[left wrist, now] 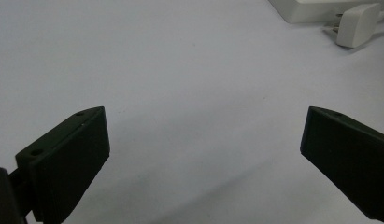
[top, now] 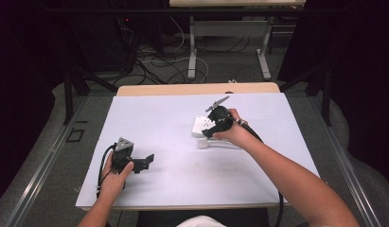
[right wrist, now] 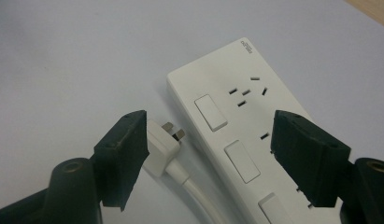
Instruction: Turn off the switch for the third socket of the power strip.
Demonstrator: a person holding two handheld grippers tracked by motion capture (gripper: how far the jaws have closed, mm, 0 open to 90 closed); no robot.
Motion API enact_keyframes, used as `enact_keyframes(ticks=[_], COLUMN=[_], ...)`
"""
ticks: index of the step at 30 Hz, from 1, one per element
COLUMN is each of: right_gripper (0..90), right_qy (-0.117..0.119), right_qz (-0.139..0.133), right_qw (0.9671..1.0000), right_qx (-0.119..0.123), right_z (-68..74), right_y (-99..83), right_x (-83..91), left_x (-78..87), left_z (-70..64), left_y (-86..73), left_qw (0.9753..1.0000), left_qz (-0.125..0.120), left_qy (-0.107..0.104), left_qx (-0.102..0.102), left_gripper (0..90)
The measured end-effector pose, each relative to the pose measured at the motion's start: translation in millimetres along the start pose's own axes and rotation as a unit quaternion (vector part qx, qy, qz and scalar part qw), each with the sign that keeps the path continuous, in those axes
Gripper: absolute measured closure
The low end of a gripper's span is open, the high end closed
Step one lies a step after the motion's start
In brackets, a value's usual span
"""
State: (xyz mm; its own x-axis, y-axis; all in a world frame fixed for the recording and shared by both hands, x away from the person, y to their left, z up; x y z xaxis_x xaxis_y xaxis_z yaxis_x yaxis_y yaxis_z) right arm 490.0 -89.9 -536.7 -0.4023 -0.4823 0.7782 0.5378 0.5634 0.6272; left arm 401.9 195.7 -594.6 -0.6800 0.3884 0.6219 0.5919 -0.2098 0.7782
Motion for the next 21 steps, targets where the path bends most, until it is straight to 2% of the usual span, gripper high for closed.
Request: enact_keyframes(ticks=[2,4,5,6,7,8,11,12,15,19,21], right_gripper=[27.0,26.8,26.7,26.7,26.7,26.7,26.5,25.8,22.4,16.7,15.3], right_qy=[0.004,0.015,0.012,0.016,0.016,0.018,0.020,0.019,0.015,0.008,0.010], right_qz=[-0.005,0.009,-0.002,0.000,-0.007,-0.001,-0.007,-0.008,-0.010,-0.018,-0.028], right_qw=[1.0000,0.9997,0.9997,0.9997,0.9997,0.9996,0.9994,0.9993,0.9992,0.9985,0.9985], right_qx=[-0.007,-0.017,-0.023,-0.017,-0.019,-0.024,-0.027,-0.032,-0.035,-0.051,-0.047], right_z=[1.1,3.1,3.3,3.0,3.0,3.3,1.7,1.6,0.0,-0.3,-0.6], right_y=[-2.3,-6.4,-7.0,-8.7,-9.6,-11.4,-15.7,-16.6,-20.9,-26.1,-28.6], right_x=[4.4,9.9,10.4,13.7,15.8,18.4,25.5,26.7,34.5,42.7,45.9], left_x=[0.0,-0.1,-0.1,-0.1,-0.1,-0.2,0.0,-0.9,-1.0,-0.9,-0.6], left_z=[0.0,0.5,0.4,0.4,0.4,0.4,-0.1,-0.3,-0.5,-0.4,-0.4], left_y=[0.0,0.2,0.2,0.2,0.2,0.1,-0.4,0.4,0.4,0.3,0.2], left_qw=[1.0000,1.0000,1.0000,1.0000,1.0000,1.0000,1.0000,1.0000,1.0000,1.0000,1.0000], left_qz=[-0.001,-0.002,-0.002,-0.002,-0.002,-0.001,0.002,-0.005,-0.005,-0.004,-0.004], left_qy=[0.000,0.001,0.001,0.001,0.001,0.001,0.001,0.003,0.004,0.004,0.004], left_qx=[0.001,0.000,0.000,0.000,0.000,-0.001,0.000,0.000,0.000,0.001,0.001], left_gripper=[1.4,1.4,1.4,1.4,1.4,1.4,1.4,1.4,1.4,1.4,1.4])
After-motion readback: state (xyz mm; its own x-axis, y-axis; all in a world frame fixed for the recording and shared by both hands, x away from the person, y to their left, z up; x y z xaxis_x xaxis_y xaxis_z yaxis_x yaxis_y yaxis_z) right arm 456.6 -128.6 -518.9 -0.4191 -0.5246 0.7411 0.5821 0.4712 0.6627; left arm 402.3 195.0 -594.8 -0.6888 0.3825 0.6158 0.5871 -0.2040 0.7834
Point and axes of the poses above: each handheld gripper's, and its own axes: x roughly backward along the jaws, y roughly out of its top, z roughly to its left, the point moved 7 cm from there along -x, roughly forward along the jaws, and after that the axes turned 4 degrees about y, right-handed, at the moved point
